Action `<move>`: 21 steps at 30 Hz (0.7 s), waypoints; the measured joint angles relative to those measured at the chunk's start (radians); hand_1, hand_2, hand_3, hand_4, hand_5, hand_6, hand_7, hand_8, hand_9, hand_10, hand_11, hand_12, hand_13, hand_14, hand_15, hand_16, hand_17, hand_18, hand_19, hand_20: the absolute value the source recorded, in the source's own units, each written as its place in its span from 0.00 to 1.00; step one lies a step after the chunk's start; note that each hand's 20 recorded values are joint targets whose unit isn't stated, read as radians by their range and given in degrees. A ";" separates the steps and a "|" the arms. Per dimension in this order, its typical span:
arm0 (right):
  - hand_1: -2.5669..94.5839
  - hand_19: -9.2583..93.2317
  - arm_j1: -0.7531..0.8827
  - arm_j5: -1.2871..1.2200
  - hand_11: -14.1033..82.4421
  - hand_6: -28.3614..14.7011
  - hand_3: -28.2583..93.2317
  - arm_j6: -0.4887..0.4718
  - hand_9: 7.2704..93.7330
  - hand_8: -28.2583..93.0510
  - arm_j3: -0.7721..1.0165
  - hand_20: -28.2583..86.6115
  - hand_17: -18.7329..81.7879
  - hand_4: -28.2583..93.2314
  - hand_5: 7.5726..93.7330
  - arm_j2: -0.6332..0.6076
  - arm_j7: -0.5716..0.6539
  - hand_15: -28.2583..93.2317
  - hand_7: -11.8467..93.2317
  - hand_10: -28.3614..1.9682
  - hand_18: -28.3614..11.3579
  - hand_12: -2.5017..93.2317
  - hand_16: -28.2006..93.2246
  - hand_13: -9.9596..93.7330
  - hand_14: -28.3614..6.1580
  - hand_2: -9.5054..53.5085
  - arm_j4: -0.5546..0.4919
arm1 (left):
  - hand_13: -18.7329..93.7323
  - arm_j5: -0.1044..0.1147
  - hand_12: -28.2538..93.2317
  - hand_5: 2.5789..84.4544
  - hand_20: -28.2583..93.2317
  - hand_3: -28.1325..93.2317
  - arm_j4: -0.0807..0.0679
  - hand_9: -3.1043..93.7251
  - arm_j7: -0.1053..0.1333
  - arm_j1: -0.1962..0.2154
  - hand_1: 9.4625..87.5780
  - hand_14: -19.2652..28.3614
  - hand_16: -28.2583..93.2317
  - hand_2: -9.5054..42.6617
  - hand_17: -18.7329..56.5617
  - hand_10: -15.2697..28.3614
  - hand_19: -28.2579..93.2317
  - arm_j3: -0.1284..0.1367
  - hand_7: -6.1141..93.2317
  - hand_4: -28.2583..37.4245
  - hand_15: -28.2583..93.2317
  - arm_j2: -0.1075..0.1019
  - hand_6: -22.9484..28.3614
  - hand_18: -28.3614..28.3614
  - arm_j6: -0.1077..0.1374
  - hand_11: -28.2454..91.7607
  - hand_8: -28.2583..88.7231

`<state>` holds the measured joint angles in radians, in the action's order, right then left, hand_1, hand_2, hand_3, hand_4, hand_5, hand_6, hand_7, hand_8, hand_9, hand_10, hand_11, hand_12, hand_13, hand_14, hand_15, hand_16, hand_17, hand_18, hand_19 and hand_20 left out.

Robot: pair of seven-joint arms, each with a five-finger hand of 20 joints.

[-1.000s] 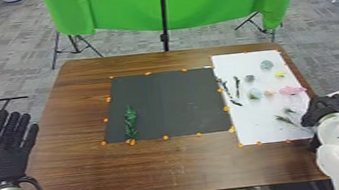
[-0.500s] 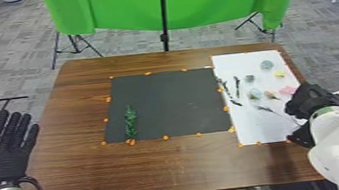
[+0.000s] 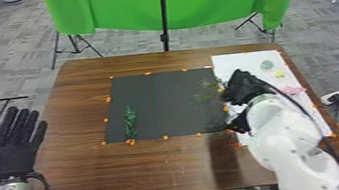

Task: Arrange flowers

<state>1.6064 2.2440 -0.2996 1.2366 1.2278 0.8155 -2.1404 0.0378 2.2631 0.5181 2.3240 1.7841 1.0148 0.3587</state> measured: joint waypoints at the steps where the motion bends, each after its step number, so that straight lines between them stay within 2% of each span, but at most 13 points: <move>1: 0.55 0.96 -0.014 0.016 0.46 0.59 0.83 0.001 0.83 0.38 -0.028 0.67 0.49 0.09 0.86 0.015 -0.001 0.86 0.40 0.38 0.03 0.45 0.51 0.69 0.31 0.00 0.016 | 0.44 0.000 0.31 0.52 0.33 0.87 -0.002 0.44 -0.004 -0.008 0.21 0.68 0.21 0.42 0.18 0.68 0.49 -0.004 0.19 0.00 0.40 -0.002 0.62 0.74 0.001 0.39 0.15; 7: 0.55 0.98 -0.078 0.067 0.48 0.59 0.83 -0.002 0.83 0.38 -0.170 0.67 0.50 0.09 0.87 0.088 0.005 0.87 0.40 0.37 0.01 0.44 0.51 0.69 0.30 0.00 0.128 | 0.44 -0.001 0.31 0.52 0.33 0.87 -0.015 0.44 -0.024 -0.044 0.20 0.68 0.21 0.42 0.18 0.68 0.49 -0.018 0.19 0.00 0.40 -0.019 0.63 0.74 0.004 0.39 0.15; 9: 0.52 0.99 -0.094 0.067 0.53 0.58 0.83 -0.003 0.82 0.38 -0.202 0.66 0.50 0.09 0.87 0.113 0.008 0.87 0.39 0.34 0.00 0.36 0.51 0.69 0.30 0.00 0.173 | 0.44 -0.001 0.31 0.52 0.33 0.87 -0.021 0.44 -0.033 -0.054 0.21 0.68 0.21 0.42 0.18 0.68 0.49 -0.026 0.19 0.00 0.40 -0.025 0.63 0.74 0.005 0.39 0.15; 11: 0.50 0.99 -0.100 0.066 0.52 0.55 0.83 0.000 0.82 0.37 -0.221 0.66 0.51 0.09 0.85 0.141 0.012 0.86 0.38 0.32 0.00 0.32 0.51 0.69 0.29 0.02 0.214 | 0.44 -0.001 0.31 0.52 0.33 0.87 -0.027 0.44 -0.044 -0.066 0.21 0.68 0.21 0.42 0.18 0.68 0.49 -0.036 0.19 0.00 0.40 -0.031 0.63 0.74 0.005 0.39 0.15; 17: 0.43 0.99 -0.094 0.031 0.48 0.52 0.85 0.055 0.80 0.27 -0.239 0.65 0.51 0.07 0.80 0.202 0.024 0.86 0.29 0.29 0.00 0.28 0.50 0.69 0.28 0.06 0.263 | 0.44 -0.004 0.31 0.52 0.33 0.87 -0.033 0.44 -0.068 -0.085 0.21 0.68 0.21 0.42 0.18 0.68 0.49 -0.050 0.19 0.00 0.40 -0.041 0.63 0.74 0.005 0.39 0.15; 21: 0.41 1.00 -0.082 0.009 0.47 0.52 0.86 0.115 0.80 0.18 -0.242 0.64 0.51 0.07 0.79 0.204 0.024 0.86 0.26 0.28 0.01 0.27 0.49 0.69 0.28 0.10 0.251 | 0.44 -0.004 0.31 0.52 0.33 0.87 -0.033 0.44 -0.070 -0.081 0.21 0.68 0.21 0.42 0.18 0.68 0.49 -0.050 0.19 0.00 0.40 -0.041 0.63 0.74 0.004 0.39 0.15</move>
<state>1.5243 2.2533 -0.1847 0.9951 1.4316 0.8398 -1.8895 0.0340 2.2297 0.4485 2.2426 1.7338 0.9738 0.3624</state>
